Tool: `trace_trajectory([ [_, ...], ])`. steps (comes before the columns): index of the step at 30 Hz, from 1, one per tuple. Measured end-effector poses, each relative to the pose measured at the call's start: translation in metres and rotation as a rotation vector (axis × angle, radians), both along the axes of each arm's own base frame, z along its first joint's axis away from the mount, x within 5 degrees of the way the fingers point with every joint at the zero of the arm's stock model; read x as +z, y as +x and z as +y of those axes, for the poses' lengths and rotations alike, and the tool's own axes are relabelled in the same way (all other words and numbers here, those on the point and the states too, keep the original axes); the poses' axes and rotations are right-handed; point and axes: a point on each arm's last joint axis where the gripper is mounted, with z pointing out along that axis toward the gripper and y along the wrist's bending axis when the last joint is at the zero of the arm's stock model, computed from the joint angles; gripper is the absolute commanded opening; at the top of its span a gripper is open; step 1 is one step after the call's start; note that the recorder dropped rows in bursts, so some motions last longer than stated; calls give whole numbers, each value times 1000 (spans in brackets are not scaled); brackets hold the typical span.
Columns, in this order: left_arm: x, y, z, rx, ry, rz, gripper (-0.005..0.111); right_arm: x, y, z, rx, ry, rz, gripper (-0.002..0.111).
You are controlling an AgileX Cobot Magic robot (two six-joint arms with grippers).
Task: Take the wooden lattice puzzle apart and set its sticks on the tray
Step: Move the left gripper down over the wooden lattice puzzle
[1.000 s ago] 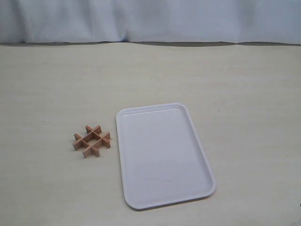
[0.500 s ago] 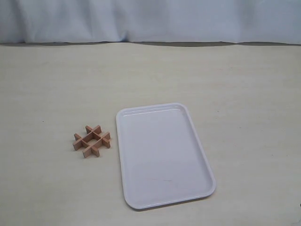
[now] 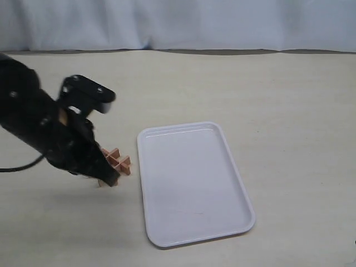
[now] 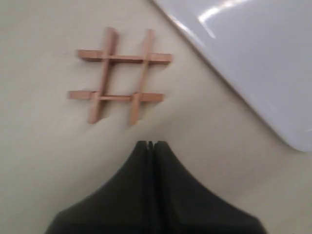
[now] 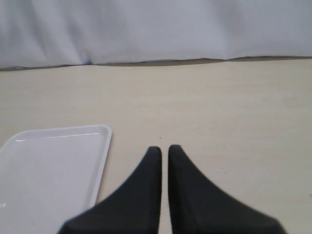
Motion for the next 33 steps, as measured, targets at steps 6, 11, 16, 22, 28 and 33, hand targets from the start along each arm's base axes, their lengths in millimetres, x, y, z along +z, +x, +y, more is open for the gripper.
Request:
trace_trajectory([
  [6,-24,5,-30,-65,44,69,1,0,0,0,0,0,0,4],
  [11,-31,7,-29,-66,83,80,19,0,0,0,0,0,0,4],
  [16,-31,8,-29,-45,83,77,41,0,0,0,0,0,0,4],
  [22,-30,9,-29,-28,76,65,42,0,0,0,0,0,0,4],
  [28,-37,7,-26,-35,76,44,42,0,0,0,0,0,0,4],
  [33,-39,8,-23,-11,109,19,42,0,0,0,0,0,0,4],
])
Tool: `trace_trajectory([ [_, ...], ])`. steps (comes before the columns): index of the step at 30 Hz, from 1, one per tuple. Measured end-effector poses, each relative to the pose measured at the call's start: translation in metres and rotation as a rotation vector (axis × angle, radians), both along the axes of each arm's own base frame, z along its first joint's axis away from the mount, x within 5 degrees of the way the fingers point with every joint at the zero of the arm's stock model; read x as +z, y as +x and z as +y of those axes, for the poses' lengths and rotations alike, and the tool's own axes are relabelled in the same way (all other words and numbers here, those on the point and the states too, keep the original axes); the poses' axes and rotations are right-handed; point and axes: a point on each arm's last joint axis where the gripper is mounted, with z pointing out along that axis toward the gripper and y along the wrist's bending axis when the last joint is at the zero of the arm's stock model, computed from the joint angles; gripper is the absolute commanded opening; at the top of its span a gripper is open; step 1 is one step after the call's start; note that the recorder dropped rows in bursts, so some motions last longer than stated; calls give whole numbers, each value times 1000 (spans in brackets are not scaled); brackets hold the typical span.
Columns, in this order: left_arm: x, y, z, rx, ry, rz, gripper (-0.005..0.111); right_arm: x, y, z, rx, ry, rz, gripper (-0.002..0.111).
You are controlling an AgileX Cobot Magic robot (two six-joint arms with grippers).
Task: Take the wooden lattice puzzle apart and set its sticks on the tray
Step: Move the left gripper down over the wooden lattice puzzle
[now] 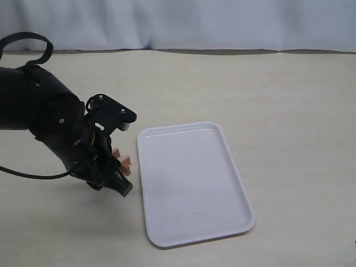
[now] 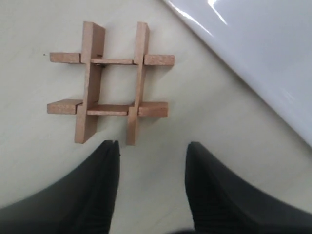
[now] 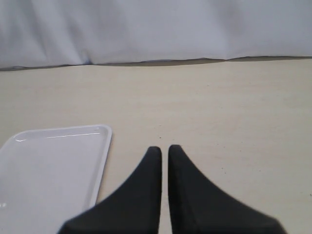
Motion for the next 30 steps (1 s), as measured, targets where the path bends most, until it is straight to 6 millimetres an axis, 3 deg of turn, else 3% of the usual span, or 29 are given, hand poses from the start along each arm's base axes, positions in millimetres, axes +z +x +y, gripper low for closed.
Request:
trace_trajectory([
  [10,-2,1,1,5,14,-4,42,0,0,0,0,0,0,4],
  [18,-26,4,-2,12,45,43,42,0,0,0,0,0,1,4],
  [30,-26,7,-5,-3,21,2,42,0,0,0,0,0,2,4],
])
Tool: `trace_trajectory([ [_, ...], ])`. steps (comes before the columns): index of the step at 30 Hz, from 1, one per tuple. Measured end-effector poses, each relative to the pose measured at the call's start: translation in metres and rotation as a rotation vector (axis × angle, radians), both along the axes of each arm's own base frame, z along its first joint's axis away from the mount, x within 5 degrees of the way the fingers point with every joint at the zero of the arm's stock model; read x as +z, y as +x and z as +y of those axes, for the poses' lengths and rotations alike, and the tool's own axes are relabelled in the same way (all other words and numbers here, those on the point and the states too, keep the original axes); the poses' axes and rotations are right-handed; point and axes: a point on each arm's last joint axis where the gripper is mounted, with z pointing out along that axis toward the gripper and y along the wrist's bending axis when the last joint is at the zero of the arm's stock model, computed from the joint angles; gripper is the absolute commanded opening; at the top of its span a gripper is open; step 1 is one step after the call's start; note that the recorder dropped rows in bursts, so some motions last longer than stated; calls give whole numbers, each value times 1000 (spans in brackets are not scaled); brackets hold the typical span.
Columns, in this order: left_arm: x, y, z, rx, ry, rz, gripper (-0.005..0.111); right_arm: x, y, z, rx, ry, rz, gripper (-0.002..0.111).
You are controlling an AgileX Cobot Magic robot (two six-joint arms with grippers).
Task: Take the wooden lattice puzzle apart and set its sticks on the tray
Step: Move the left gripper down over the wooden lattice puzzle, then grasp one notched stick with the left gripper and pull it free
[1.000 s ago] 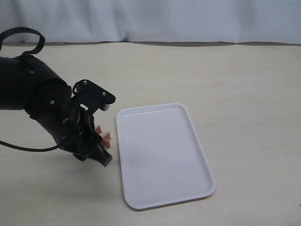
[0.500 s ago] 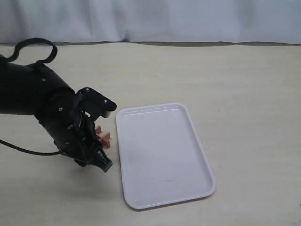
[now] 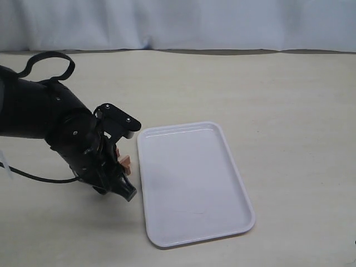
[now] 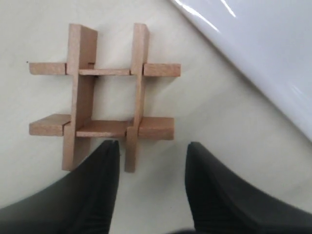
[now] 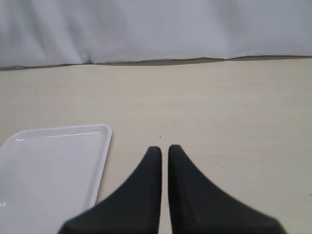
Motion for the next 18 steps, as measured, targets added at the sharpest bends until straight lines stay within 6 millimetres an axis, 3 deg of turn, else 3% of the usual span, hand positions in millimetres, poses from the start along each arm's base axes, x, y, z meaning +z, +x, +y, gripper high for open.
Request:
trace_trajectory([
  [18,1,5,4,32,33,-56,42,0,0,0,0,0,0,4],
])
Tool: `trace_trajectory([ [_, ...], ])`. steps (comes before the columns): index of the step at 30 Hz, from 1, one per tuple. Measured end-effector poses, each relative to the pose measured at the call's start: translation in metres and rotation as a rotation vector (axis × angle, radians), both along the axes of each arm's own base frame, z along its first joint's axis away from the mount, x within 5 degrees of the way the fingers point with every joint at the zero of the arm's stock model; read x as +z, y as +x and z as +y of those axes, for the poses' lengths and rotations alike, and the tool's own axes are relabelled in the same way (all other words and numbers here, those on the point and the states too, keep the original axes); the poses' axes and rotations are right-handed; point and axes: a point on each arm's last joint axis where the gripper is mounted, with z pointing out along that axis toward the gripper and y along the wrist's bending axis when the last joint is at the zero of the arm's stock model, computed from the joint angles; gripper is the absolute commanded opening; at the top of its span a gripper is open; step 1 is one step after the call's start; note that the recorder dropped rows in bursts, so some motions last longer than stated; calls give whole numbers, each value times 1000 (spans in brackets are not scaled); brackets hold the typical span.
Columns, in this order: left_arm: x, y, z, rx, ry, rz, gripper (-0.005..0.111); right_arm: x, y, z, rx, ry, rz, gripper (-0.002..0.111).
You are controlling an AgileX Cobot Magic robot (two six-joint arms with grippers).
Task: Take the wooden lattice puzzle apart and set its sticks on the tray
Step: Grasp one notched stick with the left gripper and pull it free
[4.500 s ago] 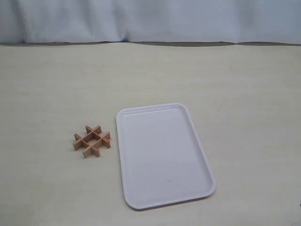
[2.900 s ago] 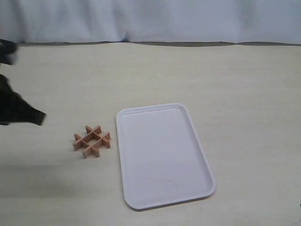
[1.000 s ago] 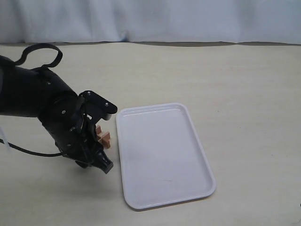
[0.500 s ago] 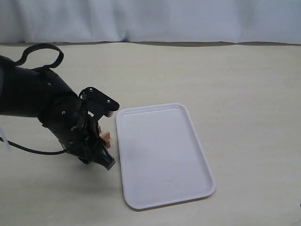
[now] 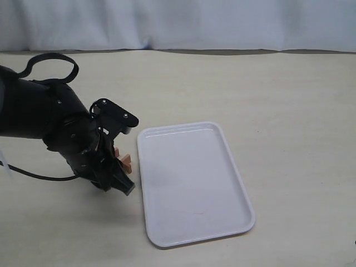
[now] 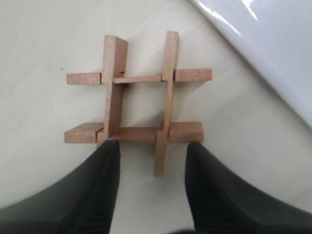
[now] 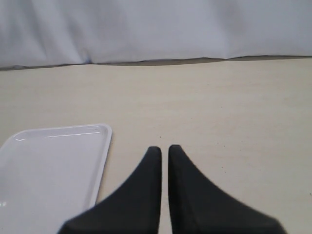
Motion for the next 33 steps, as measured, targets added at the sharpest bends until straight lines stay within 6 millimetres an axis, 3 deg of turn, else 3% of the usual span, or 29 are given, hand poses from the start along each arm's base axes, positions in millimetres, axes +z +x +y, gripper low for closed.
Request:
trace_trajectory([
  [10,-21,0,0,10,35,57,42,0,0,0,0,0,0,4],
  [33,-21,0,-2,9,23,50,42,0,0,0,0,0,0,4],
])
